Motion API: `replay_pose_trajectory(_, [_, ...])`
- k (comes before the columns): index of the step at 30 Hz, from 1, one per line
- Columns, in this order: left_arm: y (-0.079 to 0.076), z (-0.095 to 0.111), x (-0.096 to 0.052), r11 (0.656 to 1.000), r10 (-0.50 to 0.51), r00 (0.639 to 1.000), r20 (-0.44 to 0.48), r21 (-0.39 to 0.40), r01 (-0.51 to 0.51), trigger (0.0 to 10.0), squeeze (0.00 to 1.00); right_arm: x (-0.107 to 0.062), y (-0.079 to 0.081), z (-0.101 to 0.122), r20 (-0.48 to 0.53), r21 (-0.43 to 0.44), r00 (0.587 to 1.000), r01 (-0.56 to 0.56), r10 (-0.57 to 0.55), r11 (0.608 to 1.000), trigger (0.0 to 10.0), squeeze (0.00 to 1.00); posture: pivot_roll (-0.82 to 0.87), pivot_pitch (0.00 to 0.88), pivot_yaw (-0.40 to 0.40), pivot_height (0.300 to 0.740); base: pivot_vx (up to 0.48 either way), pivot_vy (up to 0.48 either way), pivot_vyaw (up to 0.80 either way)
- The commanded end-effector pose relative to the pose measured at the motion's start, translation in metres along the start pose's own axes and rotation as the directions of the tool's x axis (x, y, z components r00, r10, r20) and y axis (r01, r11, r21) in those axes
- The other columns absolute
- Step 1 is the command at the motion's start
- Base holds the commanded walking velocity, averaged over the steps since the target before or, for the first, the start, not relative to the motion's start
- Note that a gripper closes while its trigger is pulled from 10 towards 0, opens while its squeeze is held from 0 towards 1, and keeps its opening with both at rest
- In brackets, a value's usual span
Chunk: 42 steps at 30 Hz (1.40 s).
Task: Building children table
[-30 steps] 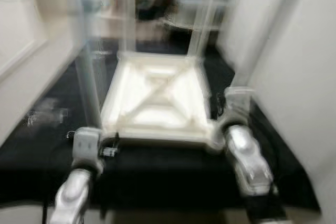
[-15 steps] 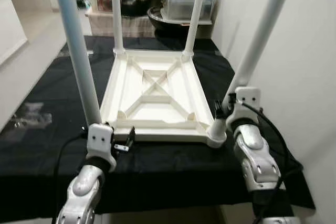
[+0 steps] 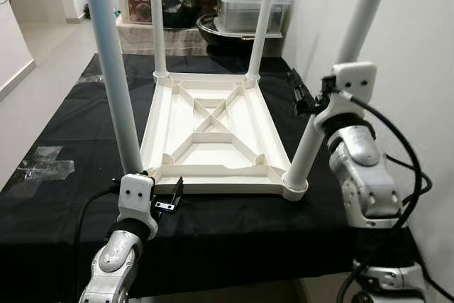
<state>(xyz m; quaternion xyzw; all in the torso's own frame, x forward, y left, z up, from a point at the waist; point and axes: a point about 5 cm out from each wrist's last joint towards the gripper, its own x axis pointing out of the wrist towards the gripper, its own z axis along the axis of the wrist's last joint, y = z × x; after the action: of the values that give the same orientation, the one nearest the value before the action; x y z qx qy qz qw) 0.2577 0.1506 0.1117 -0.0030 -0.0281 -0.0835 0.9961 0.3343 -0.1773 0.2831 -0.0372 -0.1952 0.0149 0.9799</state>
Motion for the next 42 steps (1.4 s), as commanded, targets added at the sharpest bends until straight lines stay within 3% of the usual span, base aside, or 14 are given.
replay_pose_trajectory(1, [-0.003, -0.005, 0.001, 1.000, -0.012, 1.000, -0.014, 0.003, 0.012, 10.0, 0.00, 0.005, -0.011, 0.017, 0.046, 0.041, 0.999, 0.020, -0.022, 0.999, 10.0, 0.00, -0.02, 0.000, -0.095, 0.740, 0.000, 0.000, 0.00])
replay_pose_trajectory(15, [-0.005, -0.006, 0.001, 1.000, -0.023, 1.000, -0.022, 0.004, 0.023, 10.0, 0.00, 0.014, -0.033, 0.040, 0.089, 0.089, 0.995, 0.030, -0.038, 0.996, 10.0, 0.00, -0.03, 0.000, -0.090, 0.740, 0.000, 0.000, 0.00])
replay_pose_trajectory(16, [-0.005, -0.006, 0.001, 1.000, -0.024, 0.999, -0.022, 0.004, 0.024, 10.0, 0.00, 0.015, -0.033, 0.039, 0.076, 0.110, 0.997, 0.022, -0.031, 0.994, 4.5, 0.00, -0.02, 0.000, -0.094, 0.740, 0.000, 0.000, 0.00])
replay_pose_trajectory(17, [-0.005, -0.007, 0.002, 1.000, -0.024, 0.999, -0.022, 0.005, 0.025, 10.0, 0.00, 0.016, -0.033, 0.038, 0.067, 0.131, 0.997, 0.018, -0.027, 0.991, 1.8, 0.00, -0.02, 0.000, -0.094, 0.740, 0.000, 0.000, 0.00])
replay_pose_trajectory(18, [-0.005, -0.007, 0.002, 1.000, -0.024, 0.999, -0.022, 0.005, 0.025, 10.0, 0.00, 0.016, -0.033, 0.038, 0.067, 0.131, 0.997, 0.018, -0.027, 0.991, 1.8, 0.00, -0.02, 0.000, -0.094, 0.740, 0.000, 0.000, 0.00])
replay_pose_trajectory(19, [-0.005, -0.007, 0.002, 1.000, -0.024, 0.999, -0.023, 0.006, 0.024, 10.0, 0.00, 0.016, -0.033, 0.036, 0.060, 0.146, 0.998, 0.019, -0.028, 0.989, 0.0, 0.00, -0.02, 0.000, -0.094, 0.740, 0.000, 0.000, 0.00])
replay_pose_trajectory(27, [-0.004, -0.008, 0.001, 1.000, -0.021, 0.999, -0.027, 0.007, 0.022, 10.0, 0.00, 0.019, -0.033, 0.022, -0.034, 0.271, 0.998, 0.061, -0.054, 0.961, 0.0, 0.00, -0.02, 0.000, -0.097, 0.740, 0.000, 0.000, 0.00])
replay_pose_trajectory(30, [-0.004, -0.008, 0.001, 1.000, -0.021, 0.999, -0.028, 0.008, 0.021, 10.0, 0.00, 0.019, -0.034, 0.006, -0.152, 0.394, 0.985, 0.137, -0.083, 0.909, 0.0, 0.00, -0.01, 0.000, -0.099, 0.740, 0.000, 0.000, 0.00])
replay_pose_trajectory(34, [-0.005, -0.008, 0.000, 1.000, -0.020, 0.999, -0.029, 0.007, 0.020, 10.0, 0.00, 0.011, -0.038, -0.034, -0.404, 0.580, 0.904, 0.372, -0.141, 0.725, 0.0, 0.00, -0.01, 0.000, -0.102, 0.740, 0.000, 0.000, 0.00])
replay_pose_trajectory(35, [-0.005, -0.008, 0.000, 1.000, -0.020, 0.999, -0.029, 0.007, 0.020, 10.0, 0.00, 0.011, -0.038, -0.034, -0.404, 0.580, 0.904, 0.372, -0.141, 0.725, 0.0, 0.00, -0.01, 0.000, -0.102, 0.740, 0.000, 0.000, 0.00])
replay_pose_trajectory(36, [-0.005, -0.008, 0.000, 1.000, -0.019, 0.999, -0.028, 0.006, 0.019, 10.0, 0.00, 0.005, -0.036, -0.053, -0.499, 0.626, 0.856, 0.465, -0.137, 0.626, 0.0, 0.00, -0.01, 0.000, -0.102, 0.740, 0.000, 0.000, 0.00])
replay_pose_trajectory(37, [-0.005, -0.008, 0.000, 1.000, -0.019, 0.999, -0.028, 0.006, 0.019, 10.0, 0.00, 0.005, -0.036, -0.053, -0.499, 0.626, 0.856, 0.465, -0.137, 0.626, 0.0, 0.00, -0.01, 0.000, -0.102, 0.740, 0.000, 0.000, 0.00])
replay_pose_trajectory(39, [-0.005, -0.008, 0.000, 1.000, -0.020, 0.999, -0.028, 0.004, 0.020, 10.0, 0.00, -0.007, -0.030, -0.079, -0.614, 0.648, 0.782, 0.578, -0.109, 0.495, 0.0, 0.00, -0.01, 0.000, -0.102, 0.740, 0.000, 0.000, 0.00])
replay_pose_trajectory(42, [-0.006, -0.008, 0.000, 1.000, -0.022, 0.999, -0.029, 0.002, 0.022, 10.0, 0.00, -0.013, -0.026, -0.090, -0.654, 0.647, 0.750, 0.620, -0.094, 0.444, 0.0, 0.00, -0.01, 0.000, -0.102, 0.740, 0.000, 0.000, 0.00])
